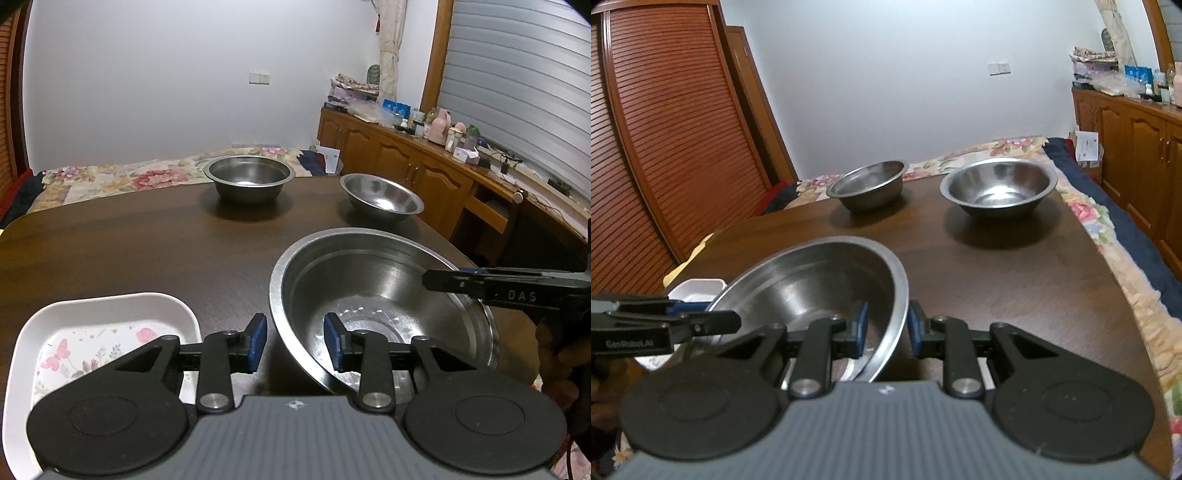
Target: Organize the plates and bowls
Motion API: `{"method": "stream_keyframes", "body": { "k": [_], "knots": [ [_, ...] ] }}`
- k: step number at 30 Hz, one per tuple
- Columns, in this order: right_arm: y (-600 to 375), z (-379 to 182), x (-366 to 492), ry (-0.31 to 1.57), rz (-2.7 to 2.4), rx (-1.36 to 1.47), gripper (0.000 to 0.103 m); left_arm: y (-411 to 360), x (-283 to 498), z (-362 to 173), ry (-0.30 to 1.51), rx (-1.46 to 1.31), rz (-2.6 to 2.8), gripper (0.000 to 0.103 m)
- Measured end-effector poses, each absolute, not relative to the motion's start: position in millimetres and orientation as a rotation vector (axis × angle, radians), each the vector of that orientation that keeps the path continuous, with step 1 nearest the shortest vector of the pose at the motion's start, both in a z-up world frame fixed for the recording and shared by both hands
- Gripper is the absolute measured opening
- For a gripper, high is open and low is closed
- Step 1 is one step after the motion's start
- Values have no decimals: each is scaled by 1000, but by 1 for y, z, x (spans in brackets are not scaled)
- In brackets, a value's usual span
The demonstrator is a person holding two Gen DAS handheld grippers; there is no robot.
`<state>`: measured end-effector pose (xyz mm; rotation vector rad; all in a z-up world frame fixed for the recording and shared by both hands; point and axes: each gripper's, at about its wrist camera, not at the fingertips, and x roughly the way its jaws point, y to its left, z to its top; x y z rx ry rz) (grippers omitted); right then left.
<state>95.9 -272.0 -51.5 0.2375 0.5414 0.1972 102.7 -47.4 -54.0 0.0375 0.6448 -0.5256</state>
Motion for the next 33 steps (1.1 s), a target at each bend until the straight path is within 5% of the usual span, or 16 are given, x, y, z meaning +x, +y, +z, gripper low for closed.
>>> {"method": "stream_keyframes", "body": {
  "k": [6, 33],
  "knots": [
    [-276, -41, 93, 511, 184, 221, 26, -44, 104, -49, 627, 34, -518, 46],
    [-283, 32, 144, 392, 230, 33, 32, -58, 160, 8, 496, 127, -498, 46]
  ]
}}
